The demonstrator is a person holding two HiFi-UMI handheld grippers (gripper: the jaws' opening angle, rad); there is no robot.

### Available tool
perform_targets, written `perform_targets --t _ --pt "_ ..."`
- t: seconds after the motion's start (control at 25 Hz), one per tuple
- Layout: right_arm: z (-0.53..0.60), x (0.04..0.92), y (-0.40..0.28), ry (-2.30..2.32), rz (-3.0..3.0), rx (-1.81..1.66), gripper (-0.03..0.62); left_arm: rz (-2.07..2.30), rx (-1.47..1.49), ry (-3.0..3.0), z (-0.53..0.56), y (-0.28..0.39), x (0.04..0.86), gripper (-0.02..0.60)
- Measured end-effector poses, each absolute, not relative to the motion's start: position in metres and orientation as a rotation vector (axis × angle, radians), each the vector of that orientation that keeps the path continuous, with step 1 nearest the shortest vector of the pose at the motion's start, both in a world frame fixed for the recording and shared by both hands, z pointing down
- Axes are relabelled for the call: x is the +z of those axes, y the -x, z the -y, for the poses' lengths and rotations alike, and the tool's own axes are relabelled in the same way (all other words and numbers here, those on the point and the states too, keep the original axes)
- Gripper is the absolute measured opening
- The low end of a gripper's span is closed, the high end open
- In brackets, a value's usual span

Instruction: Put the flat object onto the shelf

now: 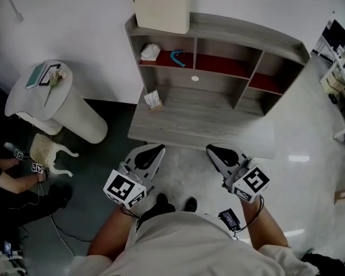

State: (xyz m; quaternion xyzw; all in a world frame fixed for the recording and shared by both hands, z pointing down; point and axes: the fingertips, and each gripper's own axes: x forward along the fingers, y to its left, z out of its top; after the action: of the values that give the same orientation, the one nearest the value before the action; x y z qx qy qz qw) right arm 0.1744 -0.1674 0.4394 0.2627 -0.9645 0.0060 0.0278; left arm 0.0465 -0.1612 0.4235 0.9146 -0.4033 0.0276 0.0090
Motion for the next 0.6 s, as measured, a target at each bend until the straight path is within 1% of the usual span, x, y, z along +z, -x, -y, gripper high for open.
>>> perform_targets --t 0.28,0.6 --pt "0.125 0.441 -0.175 -0.872 2.968 -0.031 0.020 1.210 0.086 -2.882 0.122 -0.046 0.431 0.015" --pt "0.063 0.444 -0.136 -0.897 2.906 -0.109 0.020 1.187 0.099 -2.884 0.062 -0.005 0.435 0.015"
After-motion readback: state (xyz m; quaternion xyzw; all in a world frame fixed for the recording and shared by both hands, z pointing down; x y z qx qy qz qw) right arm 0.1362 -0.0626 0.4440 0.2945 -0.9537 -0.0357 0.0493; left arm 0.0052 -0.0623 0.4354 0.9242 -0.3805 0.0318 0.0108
